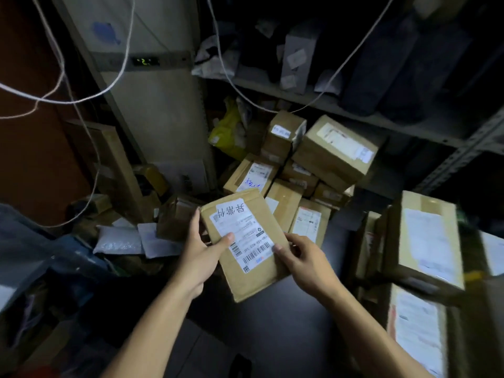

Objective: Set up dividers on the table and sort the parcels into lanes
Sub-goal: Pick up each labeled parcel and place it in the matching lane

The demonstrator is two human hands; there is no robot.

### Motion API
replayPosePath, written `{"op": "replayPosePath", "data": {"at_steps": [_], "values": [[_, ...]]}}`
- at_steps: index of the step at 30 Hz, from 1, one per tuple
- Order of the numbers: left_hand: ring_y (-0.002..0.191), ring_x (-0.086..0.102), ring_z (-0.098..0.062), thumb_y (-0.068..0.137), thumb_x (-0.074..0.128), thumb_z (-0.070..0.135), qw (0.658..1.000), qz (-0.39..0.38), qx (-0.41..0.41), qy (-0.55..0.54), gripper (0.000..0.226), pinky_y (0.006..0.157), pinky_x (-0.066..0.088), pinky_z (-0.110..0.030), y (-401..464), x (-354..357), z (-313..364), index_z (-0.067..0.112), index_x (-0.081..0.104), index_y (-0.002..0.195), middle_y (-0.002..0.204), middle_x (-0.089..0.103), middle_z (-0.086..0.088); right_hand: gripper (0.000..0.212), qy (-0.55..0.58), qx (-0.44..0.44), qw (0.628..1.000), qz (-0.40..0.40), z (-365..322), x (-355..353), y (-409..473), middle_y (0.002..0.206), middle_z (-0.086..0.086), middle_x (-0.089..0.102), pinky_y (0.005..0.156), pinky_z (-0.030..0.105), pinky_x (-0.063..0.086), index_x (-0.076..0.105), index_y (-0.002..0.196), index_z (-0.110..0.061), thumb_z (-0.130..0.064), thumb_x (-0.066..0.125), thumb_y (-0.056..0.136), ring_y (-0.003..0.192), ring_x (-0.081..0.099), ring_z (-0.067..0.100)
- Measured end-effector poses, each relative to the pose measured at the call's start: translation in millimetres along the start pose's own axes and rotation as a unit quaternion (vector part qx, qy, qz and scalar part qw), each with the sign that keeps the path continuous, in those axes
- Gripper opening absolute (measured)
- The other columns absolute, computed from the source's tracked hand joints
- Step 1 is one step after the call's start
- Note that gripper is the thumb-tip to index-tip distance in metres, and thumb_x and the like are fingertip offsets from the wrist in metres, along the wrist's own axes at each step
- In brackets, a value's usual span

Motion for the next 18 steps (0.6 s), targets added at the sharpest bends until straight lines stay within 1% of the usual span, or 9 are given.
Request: {"op": "replayPosePath", "data": {"at_steps": [2,5,7,9,11,13,14,16,18], "values": [[0.1,0.069,-0.006,0.082,0.077,0.008,0.999,-0.038,-0.004,-0.017,0.091,0.074,0.059,-0.027,4,28,6,0.042,0.024,0.149,0.127,0.063,0.009,0.03,0.005,0.025,0.999,0.036,8,-25,-7,0.104,-0.011,0.065,0.073,0.008,0.041,0.068,0.117,-0.035,-0.046,0.064,0.09,0.089,0.059,-0.006],[0.102,0.067,-0.006,0.082,0.078,0.012,0.998,-0.06,-0.006,-0.019,0.09,0.09,0.056,-0.037,3,65,10,0.042,0.025,0.149,0.117,0.065,0.017,0.033,0.007,0.042,0.994,0.101,17,-60,-17,0.103,-0.016,0.067,0.071,0.003,0.041,0.069,0.119,-0.032,-0.044,0.066,0.089,0.086,0.057,-0.017],[0.102,0.064,-0.002,0.082,0.078,0.015,0.997,-0.065,-0.013,-0.026,0.089,0.086,0.053,-0.031,1,86,10,0.045,0.024,0.147,0.115,0.064,0.017,0.04,0.002,0.057,0.989,0.135,21,-77,-23,0.112,-0.014,0.07,0.075,0.003,0.041,0.067,0.125,-0.027,-0.045,0.066,0.089,0.092,0.06,-0.013],[0.106,0.062,-0.005,0.082,0.078,0.017,0.997,-0.061,-0.03,-0.039,0.087,0.086,0.049,-0.033,-3,102,9,0.049,0.024,0.144,0.12,0.063,0.014,0.046,0.007,0.069,0.983,0.168,25,-89,-29,0.123,-0.012,0.068,0.079,0.002,0.039,0.062,0.13,-0.024,-0.043,0.067,0.089,0.101,0.059,-0.004],[0.111,0.06,-0.008,0.082,0.078,0.017,0.996,-0.05,-0.046,-0.065,0.089,0.098,0.046,-0.043,-7,116,9,0.048,0.022,0.144,0.125,0.061,0.012,0.053,0.02,0.081,0.973,0.213,30,-98,-36,0.137,-0.007,0.059,0.093,0.008,0.038,0.055,0.137,-0.021,-0.04,0.068,0.089,0.12,0.052,0.002],[0.109,0.058,-0.005,0.083,0.077,0.018,0.994,-0.038,-0.053,-0.086,0.091,0.104,0.041,-0.047,-12,130,8,0.046,0.019,0.146,0.124,0.06,0.012,0.069,0.044,0.104,0.964,0.241,35,-99,-43,0.154,-0.001,0.04,0.113,0.021,0.028,0.041,0.148,-0.016,-0.04,0.069,0.089,0.143,0.032,0.009],[0.109,0.058,-0.005,0.083,0.077,0.018,0.994,-0.027,-0.053,-0.093,0.091,0.105,0.04,-0.048,-15,137,7,0.045,0.018,0.146,0.123,0.06,0.012,0.077,0.077,0.115,0.959,0.246,37,-97,-46,0.158,-0.001,0.033,0.116,0.02,0.025,0.033,0.152,-0.016,-0.041,0.07,0.088,0.146,0.027,0.008],[0.114,0.058,-0.013,0.082,0.078,0.019,0.993,0.004,-0.046,-0.107,0.091,0.104,0.044,-0.051,-22,150,6,0.044,0.019,0.146,0.128,0.057,0.006,0.081,0.191,0.108,0.944,0.246,40,-89,-50,0.152,-0.004,0.042,0.101,0.007,0.038,0.027,0.152,-0.02,-0.038,0.073,0.087,0.133,0.043,-0.001],[0.109,0.061,-0.009,0.081,0.079,0.02,0.993,0.027,-0.034,-0.11,0.091,0.094,0.052,-0.043,-32,162,6,0.043,0.02,0.145,0.128,0.055,0.001,0.069,0.286,0.073,0.927,0.233,42,-81,-50,0.136,-0.005,0.06,0.082,0.008,0.049,0.033,0.145,-0.023,-0.029,0.073,0.088,0.116,0.059,-0.002]]}}
Point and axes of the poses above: each hand's wrist, its own y-axis towards the middle knuckle, its own x-axis out of the palm, z = x × y, the point moved 5 cm from there along y, towards the middle knuckle
